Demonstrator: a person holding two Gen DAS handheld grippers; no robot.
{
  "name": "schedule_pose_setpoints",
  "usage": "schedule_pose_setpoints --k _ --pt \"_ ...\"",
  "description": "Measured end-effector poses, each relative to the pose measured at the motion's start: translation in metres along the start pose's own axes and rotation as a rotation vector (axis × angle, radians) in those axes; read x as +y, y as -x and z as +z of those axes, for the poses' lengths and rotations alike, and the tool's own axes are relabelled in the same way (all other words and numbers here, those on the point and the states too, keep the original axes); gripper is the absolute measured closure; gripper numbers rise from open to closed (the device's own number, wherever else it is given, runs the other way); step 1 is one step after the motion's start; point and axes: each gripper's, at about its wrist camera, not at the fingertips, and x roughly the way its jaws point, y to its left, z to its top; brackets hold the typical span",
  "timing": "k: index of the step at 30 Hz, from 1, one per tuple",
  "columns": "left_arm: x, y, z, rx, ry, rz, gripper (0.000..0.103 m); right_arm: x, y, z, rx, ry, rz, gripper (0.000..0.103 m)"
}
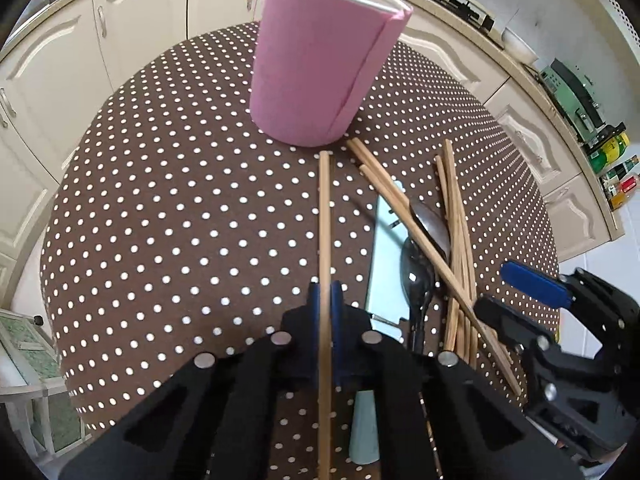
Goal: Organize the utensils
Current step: 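Close the right tool on one chopstick while the left tool grasps another chopstick, then lift both held chopsticks upright and carry them above the pink cup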
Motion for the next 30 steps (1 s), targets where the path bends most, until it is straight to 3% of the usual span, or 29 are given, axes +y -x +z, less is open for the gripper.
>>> schedule_pose_setpoints --k 4,19,23,30 --pt "0.011 0.019 -0.011 -0.037 -0.004 -0.020 0.097 0.015 -0.009 0.010 0.042 0.059 -0.012 0.070" --pt "0.018 0.076 -0.035 -0.170 -0.060 -0.085 0.097 0.031 -0.040 0.024 0.119 0.151 -0.114 0.095" --pt "0.015 0.089 -0.043 -0.206 -0.077 -0.113 0.097 0.028 -0.029 0.026 0.069 0.123 -0.098 0.096" --pt "0.008 0.113 -0.047 -0.334 -0.114 -0.170 0.097 0.008 0.020 0.033 -0.087 0.034 0.001 0.097"
